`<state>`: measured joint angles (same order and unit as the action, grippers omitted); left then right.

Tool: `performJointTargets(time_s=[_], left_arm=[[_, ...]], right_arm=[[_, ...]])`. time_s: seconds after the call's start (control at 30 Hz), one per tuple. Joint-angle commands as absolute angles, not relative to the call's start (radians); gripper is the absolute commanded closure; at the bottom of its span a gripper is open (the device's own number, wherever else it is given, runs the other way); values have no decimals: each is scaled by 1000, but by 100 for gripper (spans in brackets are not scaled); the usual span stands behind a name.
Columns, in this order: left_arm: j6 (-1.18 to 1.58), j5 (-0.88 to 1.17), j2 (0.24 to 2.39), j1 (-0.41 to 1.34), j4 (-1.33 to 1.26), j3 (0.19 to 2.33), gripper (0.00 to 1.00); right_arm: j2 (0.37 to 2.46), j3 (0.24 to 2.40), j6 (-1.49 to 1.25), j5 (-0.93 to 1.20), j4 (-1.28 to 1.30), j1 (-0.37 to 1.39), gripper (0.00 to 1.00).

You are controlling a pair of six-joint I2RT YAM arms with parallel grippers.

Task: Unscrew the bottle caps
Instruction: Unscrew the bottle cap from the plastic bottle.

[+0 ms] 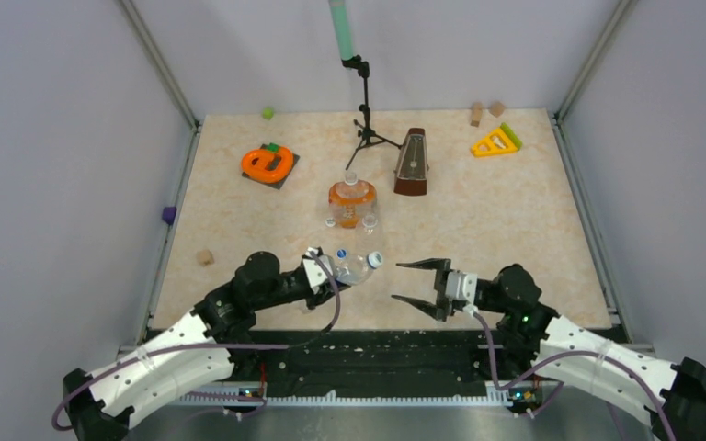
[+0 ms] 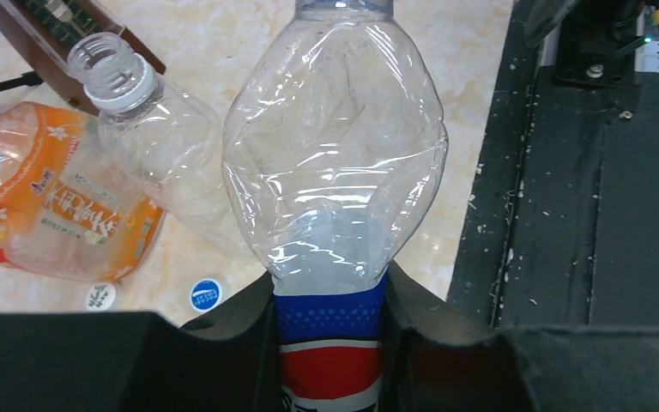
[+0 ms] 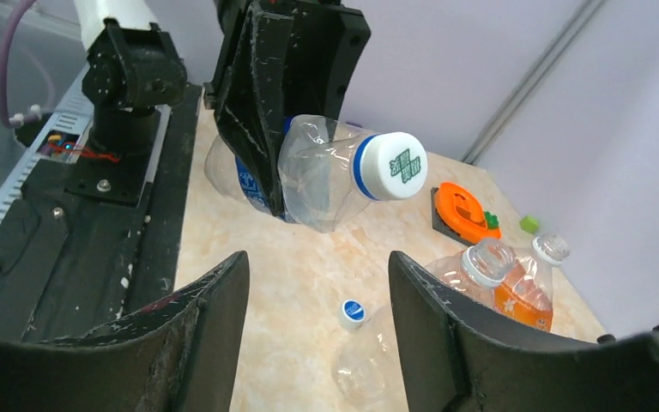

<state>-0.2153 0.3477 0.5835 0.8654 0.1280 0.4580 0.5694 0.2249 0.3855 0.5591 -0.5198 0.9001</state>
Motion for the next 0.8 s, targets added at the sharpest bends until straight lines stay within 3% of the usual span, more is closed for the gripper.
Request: performJointTargets(time_s=[0.0,0.17,0.33,0.53,0.77], left_arm=[[-239,255,569,883,79,462,100],[-240,212,547,887,69,454,100],[-235,148,541,894,60,447,100],[-288,74,530,950,52,434,100],[-427,-288,546,1187,21,409,100]], right_arm=[[556,175,184,485,-714,898,38],[561,130,-38,405,-848,898,37],[560,162,-279,197,-798,899,36],[548,285,-686,-140,-357,898,40],[534,403,-938,-278,-30,899,39]])
